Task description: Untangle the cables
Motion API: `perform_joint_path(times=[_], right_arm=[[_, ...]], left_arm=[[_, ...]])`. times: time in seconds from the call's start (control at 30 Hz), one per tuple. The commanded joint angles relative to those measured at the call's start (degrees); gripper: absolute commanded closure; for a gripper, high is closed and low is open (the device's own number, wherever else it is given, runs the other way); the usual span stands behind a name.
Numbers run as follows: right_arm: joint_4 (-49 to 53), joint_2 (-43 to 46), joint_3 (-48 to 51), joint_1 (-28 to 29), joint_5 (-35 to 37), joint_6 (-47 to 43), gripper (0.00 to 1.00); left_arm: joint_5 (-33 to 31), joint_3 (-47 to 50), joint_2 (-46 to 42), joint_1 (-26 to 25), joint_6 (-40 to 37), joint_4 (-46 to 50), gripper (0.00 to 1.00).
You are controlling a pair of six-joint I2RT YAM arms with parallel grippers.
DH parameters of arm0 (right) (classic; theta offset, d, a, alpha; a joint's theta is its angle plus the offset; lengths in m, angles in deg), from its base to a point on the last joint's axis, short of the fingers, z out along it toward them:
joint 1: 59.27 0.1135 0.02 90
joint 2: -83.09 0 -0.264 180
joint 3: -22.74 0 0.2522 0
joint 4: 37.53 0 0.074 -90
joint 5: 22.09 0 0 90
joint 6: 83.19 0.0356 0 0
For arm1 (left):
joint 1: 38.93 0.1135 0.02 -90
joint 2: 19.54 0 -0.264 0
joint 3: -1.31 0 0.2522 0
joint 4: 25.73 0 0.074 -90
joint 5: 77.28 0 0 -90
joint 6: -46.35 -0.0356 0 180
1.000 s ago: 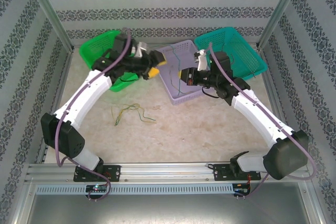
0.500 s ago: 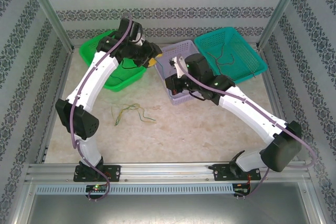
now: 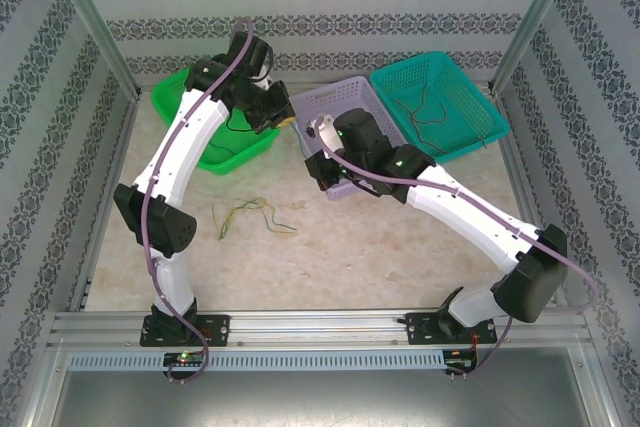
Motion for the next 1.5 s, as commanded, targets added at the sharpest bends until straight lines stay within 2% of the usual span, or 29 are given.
perform_joint_path(times=[0.0,0.07,0.13,0.23,0.37,0.43,0.53,0.67,0.87,1.03,1.07,1.17,1.2,1.23,1.47], right_arm=[[-0.1,0.6,-2.54,-1.42,0.07,1.25,0.68],[-0.6,2.2,-2.06,-3.23,-0.45,3.71,0.54],[-1.3,3.79,-0.99,-5.25,-1.39,5.86,0.49],[-2.31,5.69,0.85,-8.18,-3.7,8.23,0.48],[-1.09,6.51,1.92,-9.98,-5.54,8.71,0.48],[-0.67,6.77,2.31,-10.19,-5.75,8.63,0.48],[0.02,6.73,2.49,-10.37,-5.92,8.88,0.48],[0.93,6.64,2.34,-10.44,-5.41,9.43,0.49],[1.87,6.34,2.78,-10.46,-4.55,9.86,0.49],[2.23,6.16,2.8,-10.44,-3.65,10.71,0.49],[2.18,6.18,2.89,-10.4,-3.39,10.94,0.49],[2.65,6.51,3.11,-10.09,-2.34,11.41,0.49],[2.96,6.59,3.19,-9.94,-1.88,11.46,0.49],[3.19,6.73,3.41,-9.96,-1.62,11.5,0.48],[2.57,7.04,4.87,-10.01,-1.7,11.72,0.48]], left_arm=[[5.55,-0.77,-0.76,4.2,-3.85,-2.5,1.0],[9.34,-0.37,-0.93,8.33,-4.38,-6.07,1.0],[13.68,2.04,-1.53,12.46,-4.54,-13.13,1.0],[18.57,3.28,-0.47,18.08,-5.93,-23.04,1.0],[23.2,-0.97,5.84,24.35,-4.42,-29.65,1.0],[23.57,-4.34,9.44,26.19,-4.73,-31.18,1.0],[20.93,-11.02,14.93,28.35,-6.68,-29.04,1.0],[14.13,-23.06,22.89,30.5,-7.33,-15.94,1.0],[8.71,-17.19,23.52,30.51,-3.76,-15.8,1.0],[2.67,-16.27,25.79,29.47,-1.15,-13.53,1.0],[3.26,-15.82,26.68,29.37,-0.11,-14.87,0.98],[5.22,-19.78,29.88,28.99,1.23,-15.28,0.53],[4.57,-22.28,30.61,28.78,1.08,-13.65,0.43],[4.14,-24.24,30.74,28.52,0.98,-12.6,0.37],[1.96,-20.81,22.52,27.08,0.95,-7.85,0.34]])
